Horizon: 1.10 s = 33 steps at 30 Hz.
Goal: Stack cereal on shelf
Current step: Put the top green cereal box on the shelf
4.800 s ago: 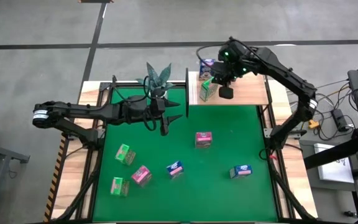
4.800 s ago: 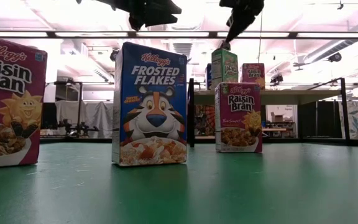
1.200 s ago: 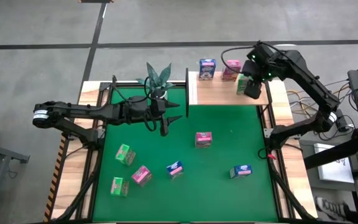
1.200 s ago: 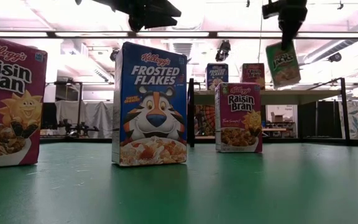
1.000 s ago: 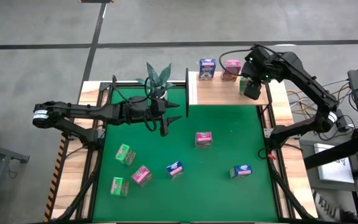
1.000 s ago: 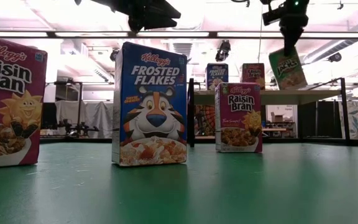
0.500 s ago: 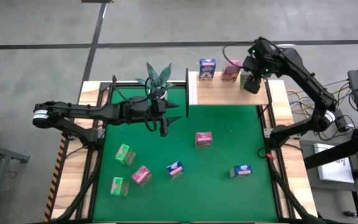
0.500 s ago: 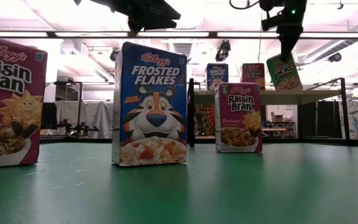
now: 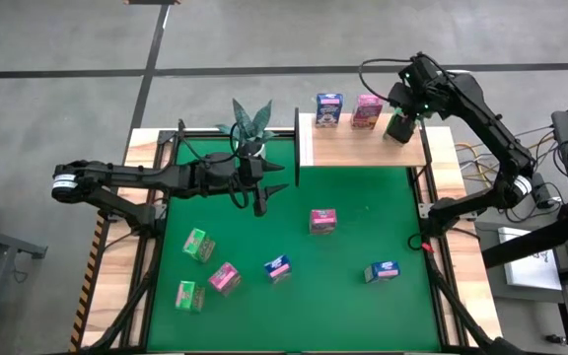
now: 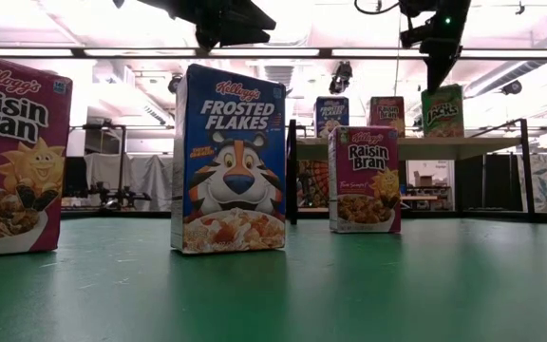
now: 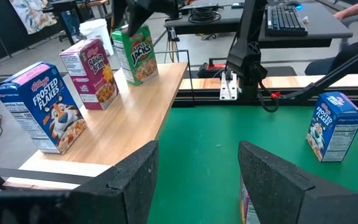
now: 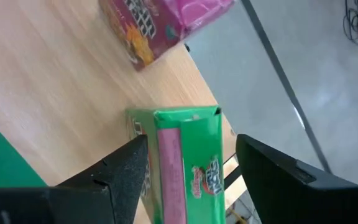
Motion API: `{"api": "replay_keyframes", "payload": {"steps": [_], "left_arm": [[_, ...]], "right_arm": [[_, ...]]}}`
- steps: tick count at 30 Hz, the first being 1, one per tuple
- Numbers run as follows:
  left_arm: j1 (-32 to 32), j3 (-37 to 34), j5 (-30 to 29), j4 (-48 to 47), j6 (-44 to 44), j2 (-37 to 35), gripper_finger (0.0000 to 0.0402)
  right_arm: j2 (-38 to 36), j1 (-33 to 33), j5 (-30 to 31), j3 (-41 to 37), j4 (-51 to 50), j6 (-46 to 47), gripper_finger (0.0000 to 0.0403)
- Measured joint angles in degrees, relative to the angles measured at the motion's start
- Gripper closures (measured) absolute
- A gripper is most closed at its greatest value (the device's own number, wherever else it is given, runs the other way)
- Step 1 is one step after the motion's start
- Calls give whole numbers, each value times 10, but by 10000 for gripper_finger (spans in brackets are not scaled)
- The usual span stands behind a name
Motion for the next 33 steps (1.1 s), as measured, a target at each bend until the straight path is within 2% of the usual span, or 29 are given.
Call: {"api": "replay_keyframes", "payload": {"steps": [4,6,9,13,15,20,23,33], "left_arm": [[0,0,0,0,1,0,198],[0,0,0,0,3,0,198],[0,0,0,0,3,0,198],[0,0,0,0,7,0,198],[0,0,0,0,7,0,198],[0,0,0,0,7,0,198],[0,0,0,-1,7,0,198],[0,0,0,-3,11,0,198]], "right_arm": [[-11,15,-7,15,-12,46,185],[-20,27,-32,18,-16,71,197],[-34,54,-67,14,-19,121,222],[-44,104,-63,-11,-28,172,266],[-43,129,-35,-30,-37,195,291],[-39,164,111,-91,-53,224,352],[-39,164,154,-122,-52,227,382],[-39,164,275,-166,-37,214,394]]}}
